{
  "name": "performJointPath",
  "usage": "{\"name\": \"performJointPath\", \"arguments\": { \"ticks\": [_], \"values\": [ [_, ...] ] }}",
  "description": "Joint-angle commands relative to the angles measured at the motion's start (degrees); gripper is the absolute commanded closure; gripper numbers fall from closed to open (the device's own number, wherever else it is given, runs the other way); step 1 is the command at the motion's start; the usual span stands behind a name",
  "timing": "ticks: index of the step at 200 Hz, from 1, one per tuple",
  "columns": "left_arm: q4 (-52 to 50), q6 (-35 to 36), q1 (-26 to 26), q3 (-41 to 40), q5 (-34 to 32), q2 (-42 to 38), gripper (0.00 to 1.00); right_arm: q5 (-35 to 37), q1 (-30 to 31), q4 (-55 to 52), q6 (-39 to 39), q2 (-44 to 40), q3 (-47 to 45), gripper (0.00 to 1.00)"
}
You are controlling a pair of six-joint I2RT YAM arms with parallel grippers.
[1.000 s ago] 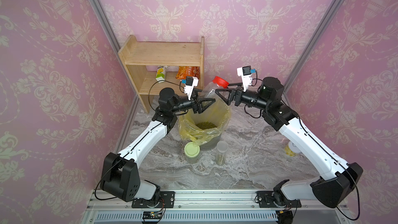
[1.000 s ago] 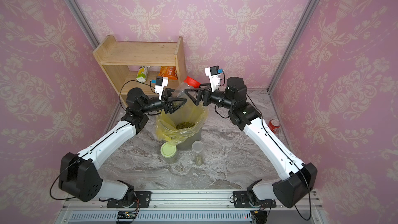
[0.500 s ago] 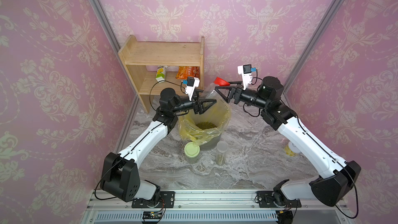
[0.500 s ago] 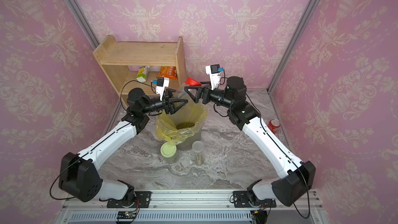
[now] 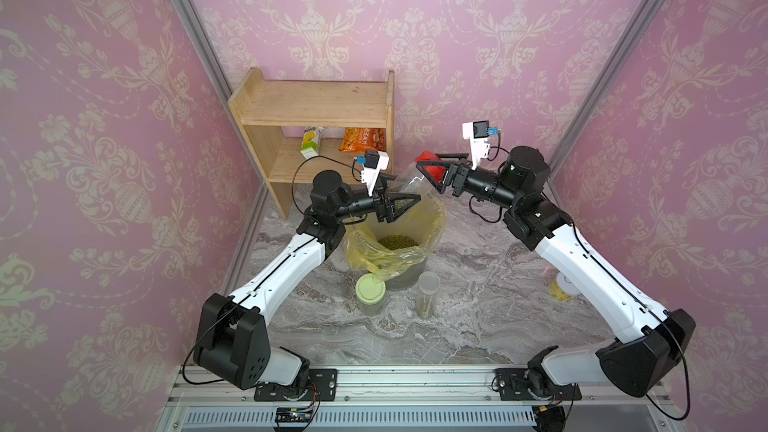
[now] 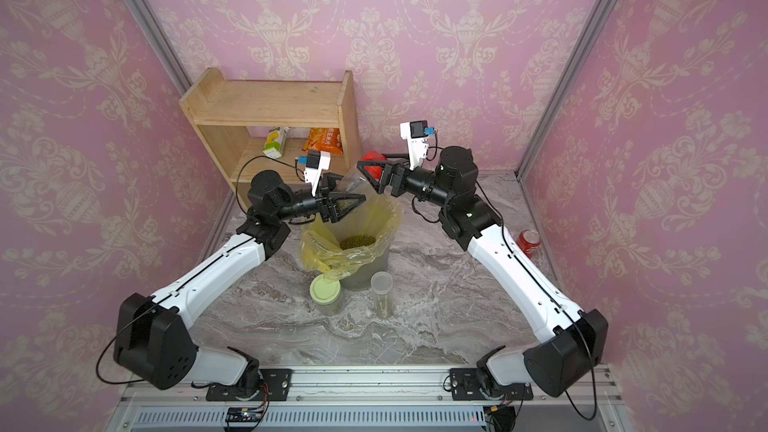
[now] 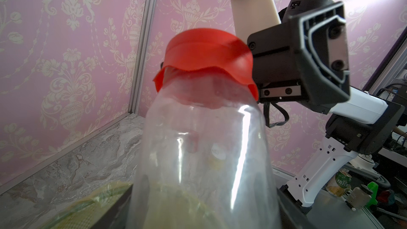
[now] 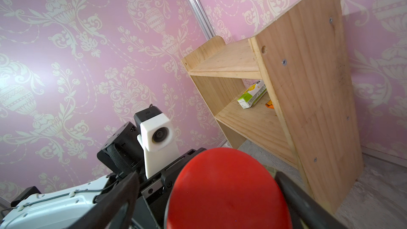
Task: Empty moldy mung beans from jars
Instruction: Unscrew the lid from the jar.
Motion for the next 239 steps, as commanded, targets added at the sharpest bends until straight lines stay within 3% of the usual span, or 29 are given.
{"name": "performJointPath", "arguments": {
  "ticks": [1,22,84,149,186,210,239],
  "values": [
    [0.06,1.37,-0.55,0.63,0.78,-0.04,0.74,-0.49,-0.15,1.59,1.02,1.21,2.31,0.1],
    [0.52,0.98,-0.55,0.84,0.91,-0.06,0.74,-0.56,-0.21,-0.22,0.83,2.0,3.09,0.12],
    [1.11,0.55,-0.56,0.52,0.64,0.05,0.74,1.66,-0.15,1.69,0.74,0.58,0.94,0.4],
    [-2.05,2.29,-0.55,0.15,-0.82,-0.23,0.75,6.76,-2.33,4.44,2.69,-4.85,-3.5,0.41],
    [-1.59,1.86,-0.59,0.49,-0.29,0.31,0.75,4.13,-6.04,7.23,8.96,-5.58,-5.03,0.41],
    [-6.06,4.24,-0.55,1.62,-0.58,0.01,0.75,6.89,-6.46,1.7,5.13,-8.05,-6.46,0.41],
    [-18.02,11.11,-0.62,4.33,-4.54,-1.56,0.74,13.37,-6.55,-5.83,-0.02,-15.24,-14.56,0.41]
  ]
}}
